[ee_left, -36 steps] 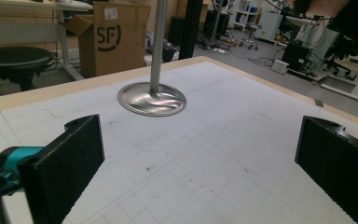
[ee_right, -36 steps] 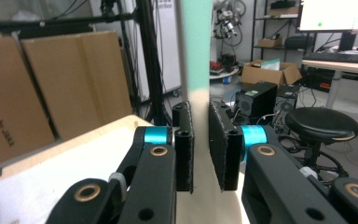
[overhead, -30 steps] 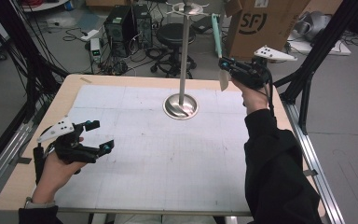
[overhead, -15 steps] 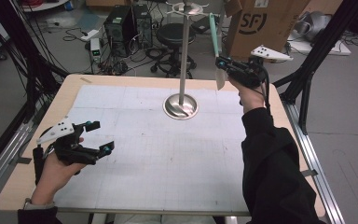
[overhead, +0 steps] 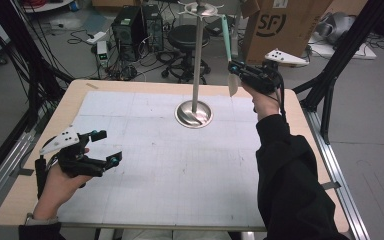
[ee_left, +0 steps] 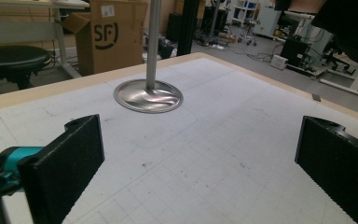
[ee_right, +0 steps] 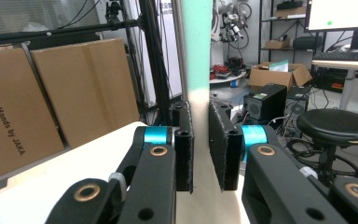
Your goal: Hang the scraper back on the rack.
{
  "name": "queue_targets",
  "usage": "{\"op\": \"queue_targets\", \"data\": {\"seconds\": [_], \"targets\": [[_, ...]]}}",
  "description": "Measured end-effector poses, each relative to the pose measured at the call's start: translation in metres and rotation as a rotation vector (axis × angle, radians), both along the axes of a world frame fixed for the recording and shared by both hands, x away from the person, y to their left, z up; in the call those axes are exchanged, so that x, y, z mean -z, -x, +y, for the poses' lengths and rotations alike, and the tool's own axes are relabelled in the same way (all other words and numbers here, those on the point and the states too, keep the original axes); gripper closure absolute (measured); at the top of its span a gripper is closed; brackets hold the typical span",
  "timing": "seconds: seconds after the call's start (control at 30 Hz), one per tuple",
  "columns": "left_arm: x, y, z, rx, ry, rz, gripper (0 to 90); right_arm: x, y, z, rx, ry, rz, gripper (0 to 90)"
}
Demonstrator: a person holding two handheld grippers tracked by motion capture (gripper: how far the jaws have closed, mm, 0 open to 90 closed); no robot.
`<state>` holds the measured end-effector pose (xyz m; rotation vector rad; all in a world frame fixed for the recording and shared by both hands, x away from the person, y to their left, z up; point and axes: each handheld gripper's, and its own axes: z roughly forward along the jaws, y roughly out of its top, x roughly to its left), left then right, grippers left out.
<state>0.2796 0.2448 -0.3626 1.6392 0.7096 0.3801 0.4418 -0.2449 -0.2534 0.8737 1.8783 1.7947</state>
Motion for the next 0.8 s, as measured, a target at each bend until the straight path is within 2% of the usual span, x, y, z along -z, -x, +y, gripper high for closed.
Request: {"op": "queue_targets", "data": {"seconds": [0.23, 0.57, 0.63, 0.8], "targets": [[0.001, 0.0, -0.001, 0.006, -0.014, -0.004, 1.7, 0.004, -0.003, 0.01, 0.004, -0.006, 0.016, 80.6], [0.002, 0.0, -0.001, 0.006, -0.019, 0.001, 1.7, 0.008, -0.007, 0.019, 0.037, 0.011, -0.003, 78.6], [0.002, 0.0, -0.001, 0.006, -0.015, 0.0, 1.7, 0.008, -0.008, 0.019, 0.043, 0.019, -0.007, 70.4], [0.002, 0.0, -0.001, 0.008, -0.012, 0.0, 1.7, 0.007, -0.004, 0.018, 0.051, 0.025, -0.005, 57.5]]}}
